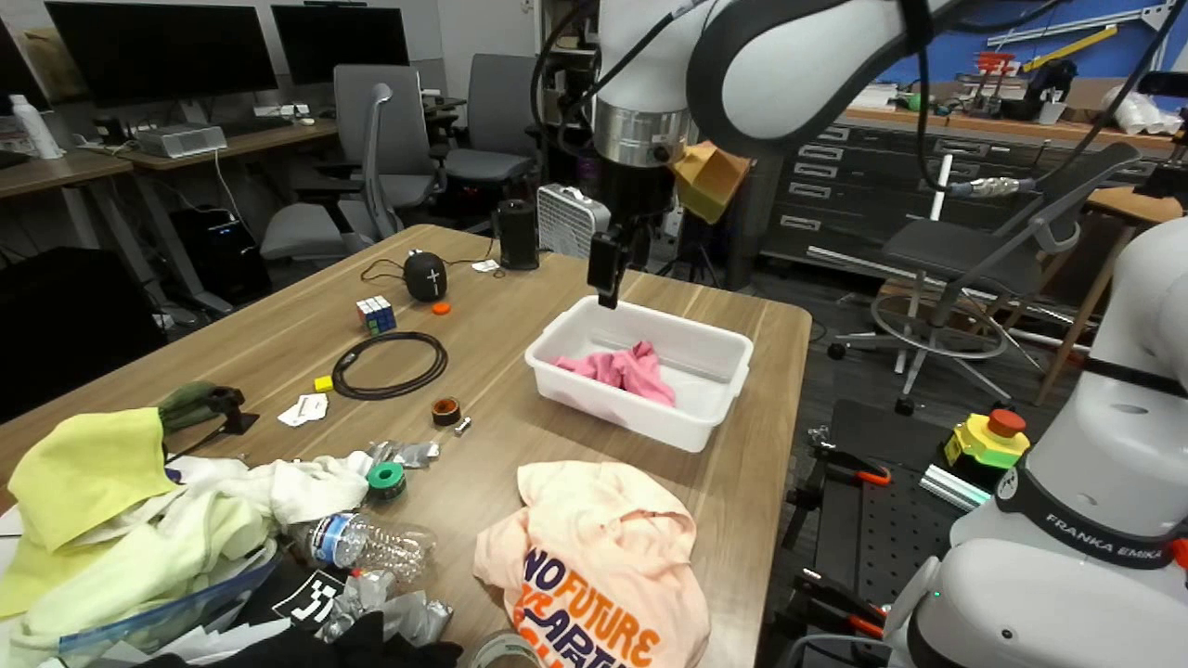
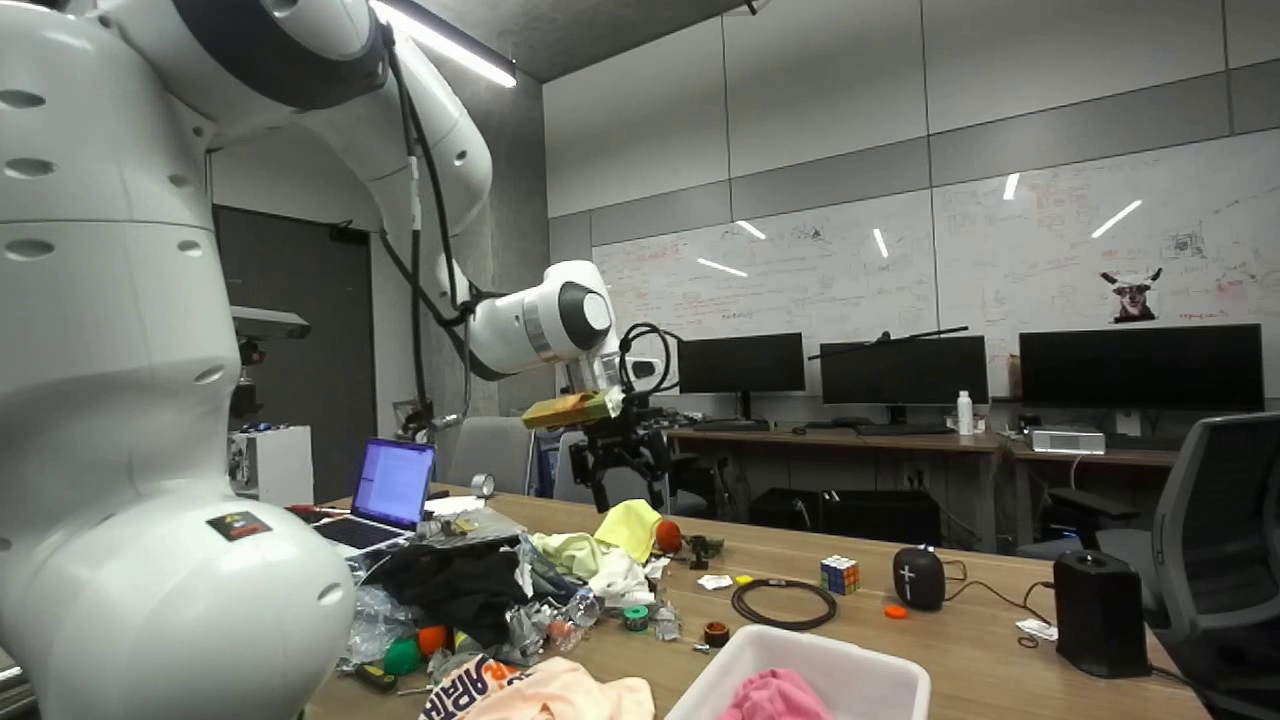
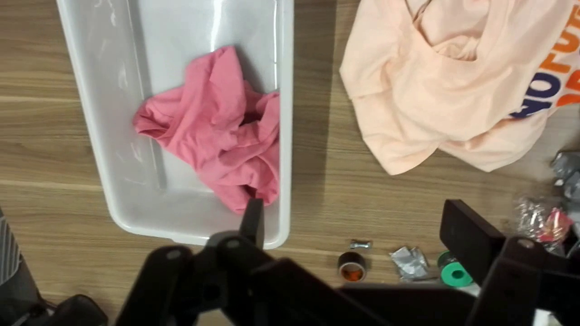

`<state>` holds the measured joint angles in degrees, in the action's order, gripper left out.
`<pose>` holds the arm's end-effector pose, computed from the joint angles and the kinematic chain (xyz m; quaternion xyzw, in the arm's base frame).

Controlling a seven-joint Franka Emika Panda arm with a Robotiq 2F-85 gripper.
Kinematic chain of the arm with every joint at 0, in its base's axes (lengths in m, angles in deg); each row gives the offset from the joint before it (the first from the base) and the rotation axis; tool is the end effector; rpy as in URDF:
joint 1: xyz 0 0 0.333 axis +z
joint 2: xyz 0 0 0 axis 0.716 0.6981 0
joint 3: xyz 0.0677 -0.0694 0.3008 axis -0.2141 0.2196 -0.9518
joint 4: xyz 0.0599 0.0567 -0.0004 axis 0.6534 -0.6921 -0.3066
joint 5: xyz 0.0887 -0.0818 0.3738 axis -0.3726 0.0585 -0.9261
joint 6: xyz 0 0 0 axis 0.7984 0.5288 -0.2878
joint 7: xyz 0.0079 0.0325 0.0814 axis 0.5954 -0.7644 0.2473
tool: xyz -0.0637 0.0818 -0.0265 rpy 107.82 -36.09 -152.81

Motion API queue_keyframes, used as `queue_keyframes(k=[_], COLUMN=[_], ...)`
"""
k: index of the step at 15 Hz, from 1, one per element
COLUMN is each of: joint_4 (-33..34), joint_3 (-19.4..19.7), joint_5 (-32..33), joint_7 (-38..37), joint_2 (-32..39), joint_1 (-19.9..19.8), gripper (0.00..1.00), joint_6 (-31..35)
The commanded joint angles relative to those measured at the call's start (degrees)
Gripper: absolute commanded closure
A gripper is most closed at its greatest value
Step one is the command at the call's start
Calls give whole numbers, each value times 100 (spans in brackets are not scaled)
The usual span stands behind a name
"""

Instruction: Remove the clothes from the storage box and put them on the table

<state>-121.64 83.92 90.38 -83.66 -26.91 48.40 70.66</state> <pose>0.4860 0.0618 0.4032 0.9930 0.0266 0.0641 0.0958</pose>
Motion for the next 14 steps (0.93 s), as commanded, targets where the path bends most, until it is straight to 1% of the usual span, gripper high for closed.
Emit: queue_keyframes(k=[1,3,6,9,11,14], joint_4=[328,457,618,673,724,1011], joint_3=[324,526,807,1007,1086,1121], joint_5=[-230,-346,-726,-1167,-1385,-1679], joint_7=[174,248,496,840,1030,1269], joint_2=[70,195,445,722,975,1518], joint_1=[-283,-439,-619,-731,-789,-850], gripper=[0,0,0,0,0,0], joint_6=[12,55,110,262,341,347])
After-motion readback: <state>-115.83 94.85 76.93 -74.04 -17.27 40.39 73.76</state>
